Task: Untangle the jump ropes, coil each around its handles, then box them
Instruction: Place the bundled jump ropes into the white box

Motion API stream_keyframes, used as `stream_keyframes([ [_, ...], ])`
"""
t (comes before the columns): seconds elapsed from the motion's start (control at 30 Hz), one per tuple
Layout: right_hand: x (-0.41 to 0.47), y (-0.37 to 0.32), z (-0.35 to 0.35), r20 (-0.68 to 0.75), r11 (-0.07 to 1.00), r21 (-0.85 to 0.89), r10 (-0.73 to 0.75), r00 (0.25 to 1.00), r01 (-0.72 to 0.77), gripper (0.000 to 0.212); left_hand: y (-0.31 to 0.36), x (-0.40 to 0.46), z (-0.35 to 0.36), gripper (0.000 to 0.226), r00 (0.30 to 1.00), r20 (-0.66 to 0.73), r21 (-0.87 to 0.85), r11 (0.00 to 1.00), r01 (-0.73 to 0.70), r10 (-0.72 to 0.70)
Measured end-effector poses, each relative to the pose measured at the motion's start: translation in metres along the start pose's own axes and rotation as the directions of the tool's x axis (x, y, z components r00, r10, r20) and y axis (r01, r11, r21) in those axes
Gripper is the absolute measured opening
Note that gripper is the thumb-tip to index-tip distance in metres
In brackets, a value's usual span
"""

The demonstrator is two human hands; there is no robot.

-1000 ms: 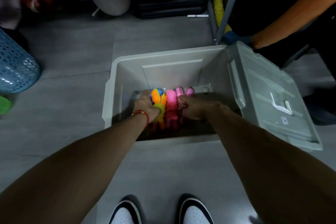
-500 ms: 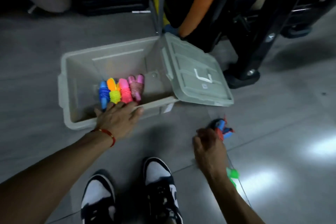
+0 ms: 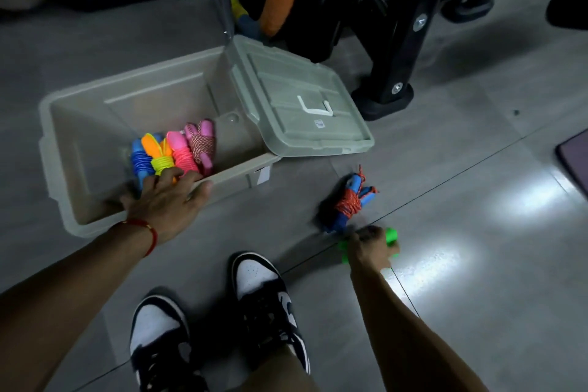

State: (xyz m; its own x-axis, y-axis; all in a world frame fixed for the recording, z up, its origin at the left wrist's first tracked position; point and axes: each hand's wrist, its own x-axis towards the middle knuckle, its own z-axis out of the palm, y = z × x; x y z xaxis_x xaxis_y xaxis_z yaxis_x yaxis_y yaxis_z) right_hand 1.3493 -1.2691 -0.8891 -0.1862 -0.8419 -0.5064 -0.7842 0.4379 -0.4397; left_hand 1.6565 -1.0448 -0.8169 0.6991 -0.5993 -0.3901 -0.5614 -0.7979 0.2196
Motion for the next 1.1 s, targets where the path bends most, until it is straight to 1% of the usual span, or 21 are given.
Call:
stream_keyframes([
  [0.03, -0.007, -0.009, -0.008, -0.044, 0.992, -0.011, -0.126, 0.991, 0.125, 0.038, -0.004, 0.002, 0.003, 0.080, 1.000, 0.014, 0.017, 1.000, -0.007, 0.006],
  [0.1, -0.002, -0.024, -0.014, -0.082, 0.933, -0.117, -0.351, 0.933, 0.341, 0.041, -0.008, 0.003, 0.007, 0.083, 0.999, 0.017, 0.044, 0.998, -0.035, 0.034],
  [0.13, 0.003, -0.033, -0.016, -0.058, 0.911, -0.152, -0.395, 0.917, 0.383, 0.044, -0.007, 0.003, 0.007, 0.083, 0.999, 0.013, 0.052, 0.998, -0.037, 0.037],
  [0.17, 0.011, -0.040, -0.012, -0.020, 0.908, -0.167, -0.393, 0.919, 0.384, 0.050, -0.004, 0.001, 0.005, 0.079, 1.000, 0.006, 0.047, 0.999, -0.023, 0.023],
  [0.23, 0.023, -0.057, -0.002, 0.111, 0.928, -0.203, -0.296, 0.949, 0.313, 0.069, 0.006, -0.004, -0.003, 0.067, 1.000, -0.011, -0.027, 1.000, 0.013, -0.013],
  [0.27, 0.027, -0.062, 0.004, 0.180, 0.918, -0.247, -0.271, 0.946, 0.310, 0.082, 0.010, -0.007, -0.005, 0.061, 0.999, -0.004, -0.051, 0.998, 0.035, -0.035],
  [0.33, 0.033, -0.066, 0.018, 0.276, 0.890, -0.331, -0.228, 0.934, 0.315, 0.107, 0.019, -0.013, -0.010, 0.047, 0.998, 0.016, -0.037, 0.997, 0.064, -0.064],
  [0.37, 0.035, -0.067, 0.024, 0.294, 0.878, -0.350, -0.229, 0.928, 0.328, 0.111, 0.021, -0.015, -0.013, 0.042, 0.997, 0.020, -0.031, 0.997, 0.072, -0.072],
  [0.4, 0.035, -0.066, 0.030, 0.303, 0.873, -0.351, -0.236, 0.923, 0.339, 0.110, 0.023, -0.017, -0.014, 0.042, 0.997, 0.022, -0.024, 0.997, 0.073, -0.072],
  [0.5, 0.037, -0.063, 0.041, 0.305, 0.854, -0.348, -0.288, 0.908, 0.387, 0.098, 0.025, -0.017, -0.015, 0.042, 0.997, 0.015, -0.012, 0.997, 0.077, -0.076],
  [0.6, 0.027, -0.050, 0.040, 0.350, 0.766, -0.378, -0.402, 0.846, 0.520, 0.100, 0.027, -0.019, -0.017, 0.042, 0.997, 0.029, -0.002, 0.997, 0.073, -0.073],
  [0.67, 0.014, -0.039, 0.037, 0.366, 0.768, -0.286, -0.465, 0.806, 0.573, 0.095, 0.026, -0.019, -0.017, 0.042, 0.996, 0.039, -0.009, 0.997, 0.074, -0.074],
  [0.73, -0.005, -0.030, 0.029, 0.366, 0.782, -0.154, -0.522, 0.770, 0.604, 0.091, 0.026, -0.020, -0.020, 0.043, 0.996, 0.045, -0.017, 0.997, 0.075, -0.075],
  [0.8, -0.025, -0.023, 0.017, 0.401, 0.759, -0.012, -0.593, 0.699, 0.651, 0.088, 0.027, -0.020, -0.020, 0.043, 0.996, 0.049, -0.024, 0.997, 0.076, -0.074],
  [0.83, -0.036, -0.022, 0.008, 0.426, 0.741, 0.097, -0.634, 0.645, 0.664, 0.087, 0.028, -0.021, -0.020, 0.042, 0.996, 0.055, -0.029, 0.997, 0.075, -0.073],
  [0.9, -0.064, -0.027, -0.017, 0.469, 0.665, 0.298, -0.727, 0.501, 0.685, 0.084, 0.027, -0.023, -0.022, 0.041, 0.995, 0.055, -0.082, 0.993, 0.086, -0.082],
  [0.97, -0.092, -0.045, -0.043, 0.502, 0.566, 0.451, -0.800, 0.328, 0.690, 0.088, 0.021, -0.024, -0.026, 0.048, 0.999, -0.007, -0.183, 0.982, 0.049, -0.051],
  [1.0, -0.106, -0.060, -0.054, 0.531, 0.530, 0.493, -0.812, 0.244, 0.690, 0.091, 0.015, -0.023, -0.029, 0.052, 0.998, -0.055, -0.171, 0.985, 0.021, -0.031],
  [1.03, -0.121, -0.076, -0.062, 0.557, 0.496, 0.516, -0.814, 0.166, 0.699, 0.094, 0.007, -0.023, -0.032, 0.053, 0.994, -0.099, -0.108, 0.994, 0.024, -0.035],
  [1.07, -0.133, -0.095, -0.067, 0.565, 0.441, 0.523, -0.820, 0.090, 0.729, 0.096, 0.000, -0.023, -0.035, 0.052, 0.986, -0.153, -0.035, 0.998, 0.057, -0.062],
  [1.1, -0.147, -0.116, -0.068, 0.565, 0.388, 0.526, -0.824, 0.030, 0.757, 0.097, -0.008, -0.025, -0.037, 0.051, 0.974, -0.206, 0.027, 0.995, 0.100, -0.092],
])
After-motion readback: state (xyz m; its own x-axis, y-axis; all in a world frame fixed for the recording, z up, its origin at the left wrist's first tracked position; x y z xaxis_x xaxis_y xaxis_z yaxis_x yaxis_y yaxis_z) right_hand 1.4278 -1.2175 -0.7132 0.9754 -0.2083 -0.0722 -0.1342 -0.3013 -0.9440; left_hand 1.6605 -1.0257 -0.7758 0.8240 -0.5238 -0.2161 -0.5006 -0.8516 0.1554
